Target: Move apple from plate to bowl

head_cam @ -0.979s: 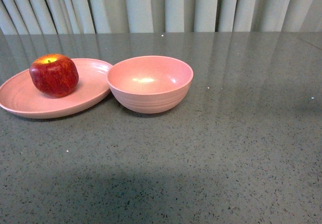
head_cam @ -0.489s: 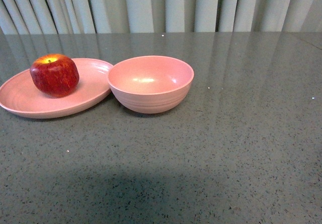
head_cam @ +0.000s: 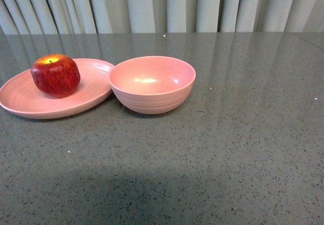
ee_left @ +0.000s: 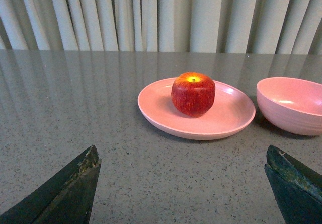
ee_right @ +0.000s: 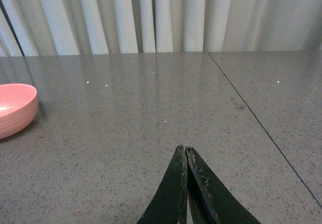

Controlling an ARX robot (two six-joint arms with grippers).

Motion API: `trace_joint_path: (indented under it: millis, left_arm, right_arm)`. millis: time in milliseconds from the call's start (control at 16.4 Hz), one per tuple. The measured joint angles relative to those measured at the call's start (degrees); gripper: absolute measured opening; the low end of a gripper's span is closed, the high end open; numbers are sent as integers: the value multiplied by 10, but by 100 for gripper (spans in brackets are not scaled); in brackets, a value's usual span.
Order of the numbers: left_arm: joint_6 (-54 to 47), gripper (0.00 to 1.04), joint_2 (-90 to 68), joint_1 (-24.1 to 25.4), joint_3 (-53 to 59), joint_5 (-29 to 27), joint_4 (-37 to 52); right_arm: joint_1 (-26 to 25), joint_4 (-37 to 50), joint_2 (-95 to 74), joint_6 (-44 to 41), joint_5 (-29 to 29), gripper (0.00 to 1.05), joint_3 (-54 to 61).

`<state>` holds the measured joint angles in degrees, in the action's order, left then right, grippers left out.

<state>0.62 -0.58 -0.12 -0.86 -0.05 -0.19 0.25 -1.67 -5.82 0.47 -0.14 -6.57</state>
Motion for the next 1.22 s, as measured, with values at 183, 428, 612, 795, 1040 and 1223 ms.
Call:
trace_joint_path:
  millis: [183, 428, 612, 795, 1040, 1223]
  left_arm:
    - [0, 98, 0, 0, 0, 0, 0]
    - [0, 98, 0, 0, 0, 0, 0]
    - [0, 98, 0, 0, 0, 0, 0]
    - [0, 98, 0, 0, 0, 1, 0]
    - [0, 98, 0, 0, 0, 0, 0]
    - [0, 98, 0, 0, 0, 0, 0]
  right_arm:
    - [-3, 9, 15, -1, 2, 2, 14]
    - [-3, 12, 30, -1, 2, 2, 33]
    - [-3, 18, 45, -1, 2, 2, 47]
    - [-3, 17, 56, -1, 2, 2, 58]
    - [-3, 14, 56, -1, 2, 3, 58]
    - [-3, 14, 56, -1, 2, 37, 58]
